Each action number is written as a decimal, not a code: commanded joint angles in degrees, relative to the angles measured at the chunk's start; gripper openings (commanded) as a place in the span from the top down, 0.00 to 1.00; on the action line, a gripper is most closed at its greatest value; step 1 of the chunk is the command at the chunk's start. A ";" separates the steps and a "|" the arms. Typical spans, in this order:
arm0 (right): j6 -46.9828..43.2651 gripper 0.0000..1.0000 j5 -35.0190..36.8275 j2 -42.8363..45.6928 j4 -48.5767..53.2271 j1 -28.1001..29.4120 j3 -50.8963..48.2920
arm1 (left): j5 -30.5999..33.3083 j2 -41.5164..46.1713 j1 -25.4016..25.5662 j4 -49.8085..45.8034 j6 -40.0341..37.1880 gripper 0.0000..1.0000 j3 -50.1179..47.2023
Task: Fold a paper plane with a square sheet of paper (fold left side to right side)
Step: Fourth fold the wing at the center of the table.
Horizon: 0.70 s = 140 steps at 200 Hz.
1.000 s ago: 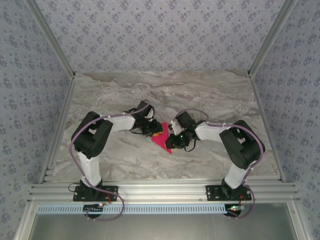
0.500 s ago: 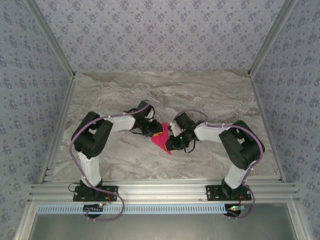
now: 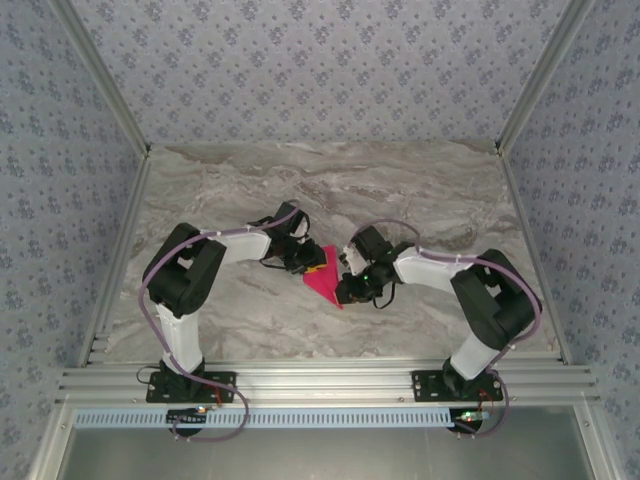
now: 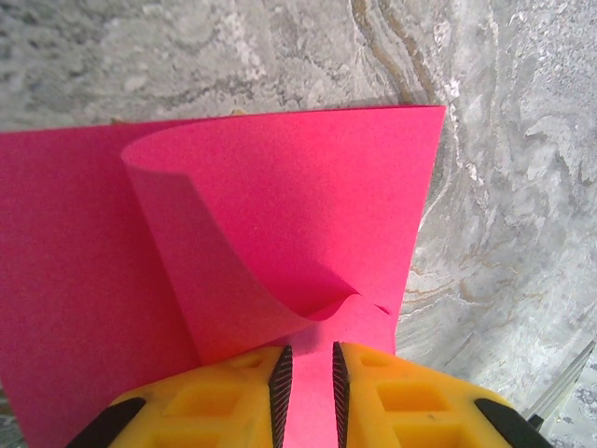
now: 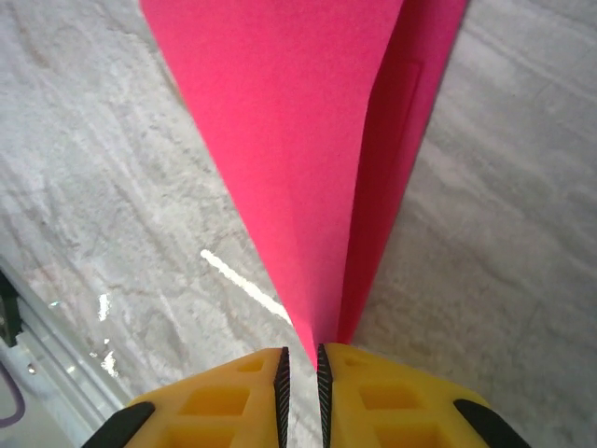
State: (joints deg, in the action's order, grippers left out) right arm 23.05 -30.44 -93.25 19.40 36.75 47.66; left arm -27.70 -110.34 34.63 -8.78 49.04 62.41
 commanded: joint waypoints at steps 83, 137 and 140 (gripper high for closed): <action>3.92 0.79 -5.08 -2.95 -4.56 -0.25 1.05 | 3.62 -1.62 0.08 -5.84 -1.03 0.77 -1.33; 3.89 0.79 -5.32 -4.75 -4.11 -0.65 -0.59 | 3.71 -1.45 0.09 -6.17 -1.06 0.77 -1.26; 3.83 0.79 -5.15 -4.82 -3.93 -0.63 -0.63 | 3.71 -1.53 0.13 -6.17 -1.08 0.77 -1.31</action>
State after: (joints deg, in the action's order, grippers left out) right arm 26.52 -35.03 -97.30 14.50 36.45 47.88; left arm -27.68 -110.34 34.63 -8.78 49.04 62.41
